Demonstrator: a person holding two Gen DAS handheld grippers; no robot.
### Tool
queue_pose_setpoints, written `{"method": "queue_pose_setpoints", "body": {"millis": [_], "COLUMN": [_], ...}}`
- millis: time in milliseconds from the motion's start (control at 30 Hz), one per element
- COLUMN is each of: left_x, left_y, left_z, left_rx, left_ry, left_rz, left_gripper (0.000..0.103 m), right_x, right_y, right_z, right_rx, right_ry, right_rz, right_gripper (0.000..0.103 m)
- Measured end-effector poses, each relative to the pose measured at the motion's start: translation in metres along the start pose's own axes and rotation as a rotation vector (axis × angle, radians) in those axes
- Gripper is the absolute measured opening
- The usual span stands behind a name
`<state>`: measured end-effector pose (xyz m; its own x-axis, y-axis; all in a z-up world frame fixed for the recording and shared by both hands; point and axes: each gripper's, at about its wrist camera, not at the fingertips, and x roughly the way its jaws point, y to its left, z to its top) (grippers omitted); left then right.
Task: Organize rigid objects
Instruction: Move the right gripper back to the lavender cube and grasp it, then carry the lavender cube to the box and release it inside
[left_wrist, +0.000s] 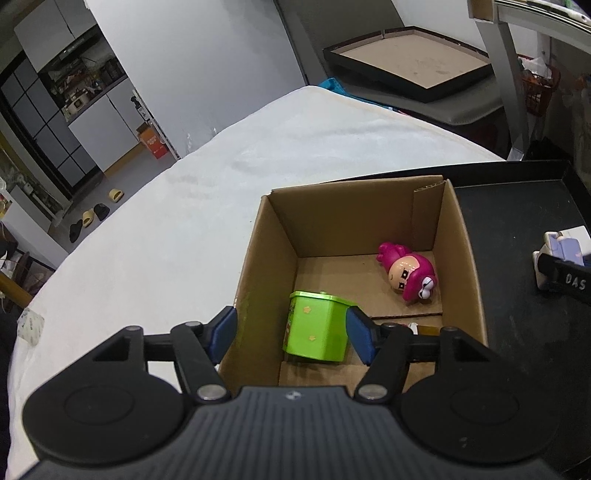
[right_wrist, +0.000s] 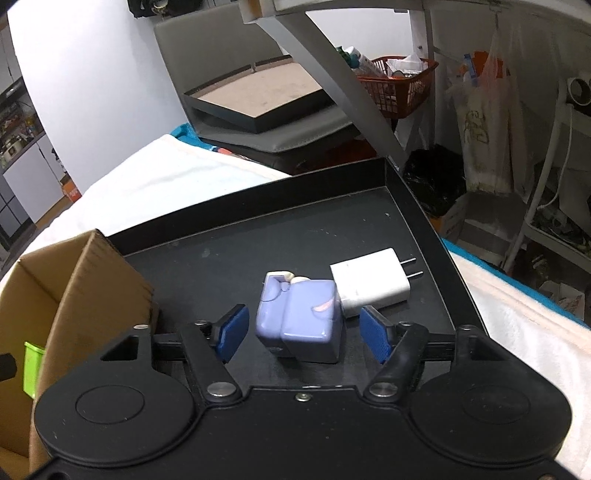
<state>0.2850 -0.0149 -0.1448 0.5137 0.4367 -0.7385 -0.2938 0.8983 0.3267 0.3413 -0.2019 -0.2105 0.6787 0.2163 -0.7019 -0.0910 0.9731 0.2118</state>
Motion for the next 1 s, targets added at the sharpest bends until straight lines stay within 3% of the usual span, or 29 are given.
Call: {"method": "queue_pose_setpoints", "body": {"millis": [33, 67, 267, 1000], "left_x": [-0.001, -0.002, -0.010, -0.023], "left_y": [-0.001, -0.001, 0.001, 0.030], "left_z": [0.001, 0.001, 0.001, -0.011], "left_rx": [0.004, 0.005, 0.006, -0.031], "left_ry": [0.000, -0.001, -0.006, 0.012], "left_rz": [-0.002, 0.001, 0.019, 0.013], "left_gripper": [0.064, 0.064, 0.064, 0.064], "right_x": [0.002, 0.001, -0.008, -0.061], "right_y": [0.000, 0.000, 0.000, 0.010], "right_z": [0.000, -0.001, 0.000, 0.018], "right_rx": [-0.002, -0.009, 0.006, 0.029], "right_ry": [0.013, 0.016, 0.044, -0.053], "right_rz": [0.013, 0.011, 0.047, 0.165], "right_gripper": [0.048, 0.047, 0.045, 0.044]}}
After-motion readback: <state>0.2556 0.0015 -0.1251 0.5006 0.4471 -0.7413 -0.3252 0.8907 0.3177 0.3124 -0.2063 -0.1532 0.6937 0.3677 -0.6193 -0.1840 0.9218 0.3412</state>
